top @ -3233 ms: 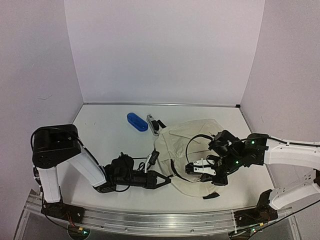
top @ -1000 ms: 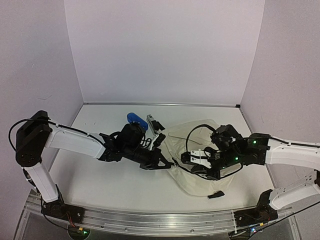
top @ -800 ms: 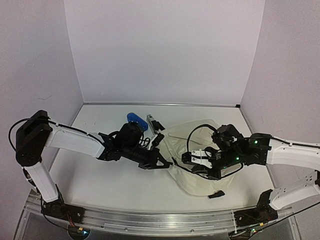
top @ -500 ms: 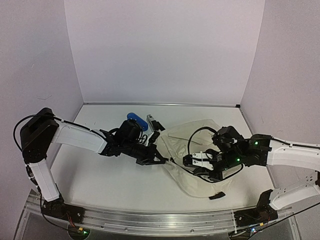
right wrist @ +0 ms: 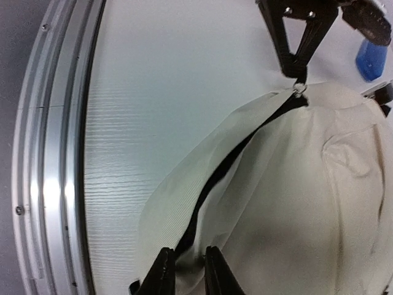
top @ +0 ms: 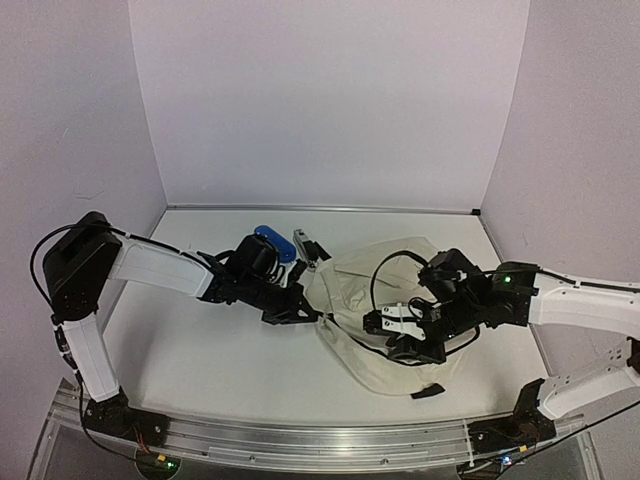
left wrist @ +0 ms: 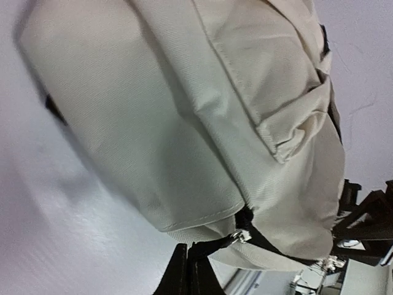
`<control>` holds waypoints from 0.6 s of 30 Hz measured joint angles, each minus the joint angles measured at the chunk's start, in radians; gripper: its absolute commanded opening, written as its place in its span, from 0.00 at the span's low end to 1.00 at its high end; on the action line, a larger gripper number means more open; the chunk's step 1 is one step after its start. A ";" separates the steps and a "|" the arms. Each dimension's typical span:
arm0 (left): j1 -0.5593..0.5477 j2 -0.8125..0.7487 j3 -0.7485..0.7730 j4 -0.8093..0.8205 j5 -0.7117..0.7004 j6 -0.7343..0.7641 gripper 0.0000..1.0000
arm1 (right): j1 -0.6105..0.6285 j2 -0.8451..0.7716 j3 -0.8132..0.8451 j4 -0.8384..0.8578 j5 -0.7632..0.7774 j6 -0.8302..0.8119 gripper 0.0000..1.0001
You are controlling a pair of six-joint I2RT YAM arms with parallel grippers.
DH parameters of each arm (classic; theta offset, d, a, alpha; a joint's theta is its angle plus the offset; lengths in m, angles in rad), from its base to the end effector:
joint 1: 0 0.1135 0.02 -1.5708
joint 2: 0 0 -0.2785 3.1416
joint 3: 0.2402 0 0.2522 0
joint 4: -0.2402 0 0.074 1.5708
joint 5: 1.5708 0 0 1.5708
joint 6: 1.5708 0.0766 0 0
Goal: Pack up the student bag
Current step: Zip the student bag at the center of the board.
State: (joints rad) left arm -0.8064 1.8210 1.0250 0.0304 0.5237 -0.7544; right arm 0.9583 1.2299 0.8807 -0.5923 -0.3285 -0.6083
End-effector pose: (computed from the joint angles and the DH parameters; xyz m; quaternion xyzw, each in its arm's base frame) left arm 0.2522 -0.3184 0.1530 0.1245 0.8857 -0.4355 0.1014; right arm 0.1315 0.2301 0.2301 -0.6978 0.6290 0.2063 0.2736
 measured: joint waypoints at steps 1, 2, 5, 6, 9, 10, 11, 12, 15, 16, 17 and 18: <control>0.020 -0.001 -0.004 -0.008 -0.021 -0.001 0.35 | 0.001 0.017 0.022 -0.032 -0.010 0.012 0.49; 0.037 -0.004 -0.011 -0.005 -0.037 -0.006 0.42 | 0.002 0.035 0.044 -0.055 -0.015 0.027 0.56; 0.073 -0.043 -0.061 0.011 -0.094 -0.021 0.60 | -0.019 0.058 0.113 -0.101 -0.025 0.077 0.72; 0.067 -0.065 -0.082 0.012 -0.119 -0.030 0.62 | -0.039 0.058 0.135 -0.115 -0.030 0.093 0.73; -0.017 -0.140 -0.113 0.005 -0.180 -0.035 0.69 | -0.157 0.058 0.202 -0.141 -0.043 0.123 0.74; -0.050 -0.161 -0.115 0.007 -0.194 -0.039 0.73 | -0.205 0.058 0.218 -0.150 -0.044 0.126 0.74; -0.082 -0.178 -0.117 0.015 -0.205 -0.046 0.78 | -0.252 0.058 0.232 -0.163 -0.044 0.127 0.74; -0.113 -0.190 -0.119 0.028 -0.214 -0.051 0.80 | -0.295 0.059 0.241 -0.178 -0.042 0.127 0.74; -0.169 -0.201 -0.126 0.064 -0.242 -0.081 0.84 | -0.408 0.071 0.252 -0.229 -0.015 0.116 0.74; -0.181 -0.198 -0.126 0.070 -0.247 -0.085 0.83 | -0.435 0.080 0.252 -0.249 -0.004 0.107 0.73; -0.193 -0.189 -0.122 0.074 -0.254 -0.091 0.83 | -0.455 0.090 0.249 -0.264 0.007 0.096 0.72; -0.205 -0.173 -0.113 0.074 -0.260 -0.097 0.81 | -0.473 0.101 0.244 -0.277 0.019 0.085 0.71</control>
State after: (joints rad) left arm -1.0114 1.6475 0.9122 0.1043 0.2636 -0.8518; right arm 0.4856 1.3306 1.1249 -0.8691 -0.3096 -0.5233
